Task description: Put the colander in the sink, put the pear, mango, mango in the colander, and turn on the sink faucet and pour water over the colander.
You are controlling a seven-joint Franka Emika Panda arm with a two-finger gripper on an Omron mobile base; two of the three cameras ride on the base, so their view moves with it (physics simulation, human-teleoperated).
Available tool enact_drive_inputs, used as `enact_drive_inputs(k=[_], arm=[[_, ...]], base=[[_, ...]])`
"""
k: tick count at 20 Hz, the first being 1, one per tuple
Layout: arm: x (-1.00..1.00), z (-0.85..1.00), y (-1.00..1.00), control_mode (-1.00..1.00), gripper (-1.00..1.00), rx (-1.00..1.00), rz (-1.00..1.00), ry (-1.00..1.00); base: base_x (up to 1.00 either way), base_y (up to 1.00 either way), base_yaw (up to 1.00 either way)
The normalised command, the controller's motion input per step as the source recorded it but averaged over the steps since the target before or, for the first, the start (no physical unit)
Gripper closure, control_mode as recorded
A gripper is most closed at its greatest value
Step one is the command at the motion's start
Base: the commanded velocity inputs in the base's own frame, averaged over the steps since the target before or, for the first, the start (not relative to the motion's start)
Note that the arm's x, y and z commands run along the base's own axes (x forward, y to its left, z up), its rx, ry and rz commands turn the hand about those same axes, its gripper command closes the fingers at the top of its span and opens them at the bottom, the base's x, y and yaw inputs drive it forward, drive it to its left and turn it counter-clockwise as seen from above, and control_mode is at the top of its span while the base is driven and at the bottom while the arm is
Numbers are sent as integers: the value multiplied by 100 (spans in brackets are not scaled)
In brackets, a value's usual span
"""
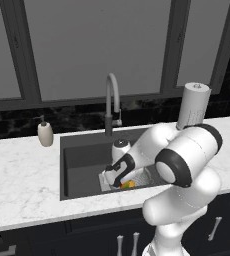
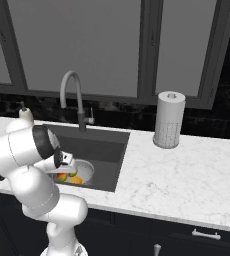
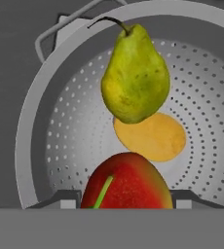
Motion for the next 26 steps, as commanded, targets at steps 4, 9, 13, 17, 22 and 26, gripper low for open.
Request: enact_drive_inputs(k=[4, 9, 13, 17, 22, 26], arm=[[8, -16, 0, -100, 100, 0, -3, 5], [13, -15, 0, -100, 100, 0, -3, 6], [11, -4, 0, -100, 100, 0, -3, 3], [10, -1, 7, -100, 100, 0, -6, 2], [12, -4, 10, -100, 100, 0, -9, 2], [14, -14, 5, -100, 100, 0, -11, 6]], base=[[0, 0, 0], [0, 0, 0], [0, 0, 0], [0, 0, 0], [0, 0, 0], [0, 0, 0]])
